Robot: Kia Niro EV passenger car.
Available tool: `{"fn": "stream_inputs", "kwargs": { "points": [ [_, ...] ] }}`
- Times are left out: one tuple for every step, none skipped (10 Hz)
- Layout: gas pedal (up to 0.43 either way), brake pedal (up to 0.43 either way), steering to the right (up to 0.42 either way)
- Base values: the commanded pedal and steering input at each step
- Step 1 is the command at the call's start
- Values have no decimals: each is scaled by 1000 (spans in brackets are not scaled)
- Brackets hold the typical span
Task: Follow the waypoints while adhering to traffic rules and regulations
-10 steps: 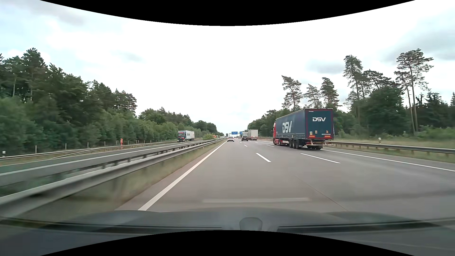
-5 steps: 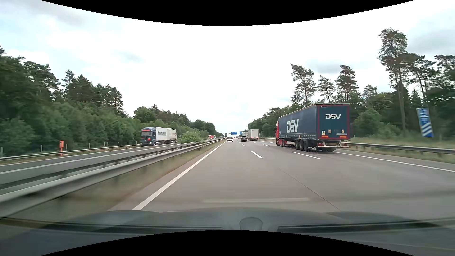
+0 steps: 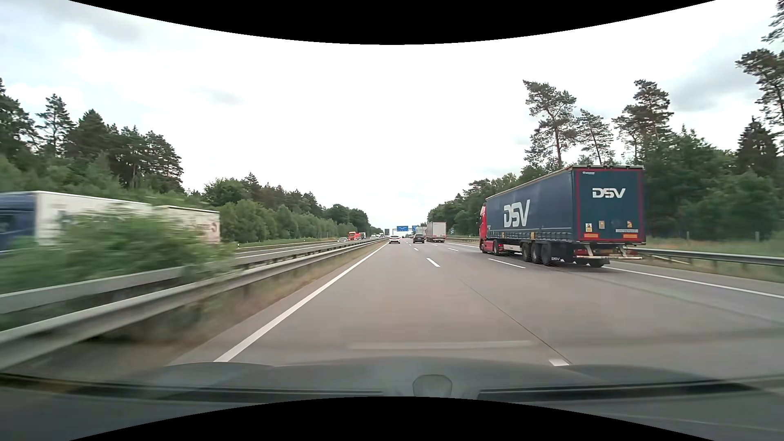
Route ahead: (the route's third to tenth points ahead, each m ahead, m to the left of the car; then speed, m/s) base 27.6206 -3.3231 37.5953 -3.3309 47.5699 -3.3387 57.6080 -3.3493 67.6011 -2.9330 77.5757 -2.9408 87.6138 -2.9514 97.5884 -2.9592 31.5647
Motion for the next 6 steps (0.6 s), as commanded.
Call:
{"fn": "stream_inputs", "kwargs": {
  "points": [
    [169, 0, 1],
    [169, 0, 1],
    [169, 0, 1],
    [169, 0, 1],
    [169, 0, 1],
    [169, 0, 1]
  ]
}}
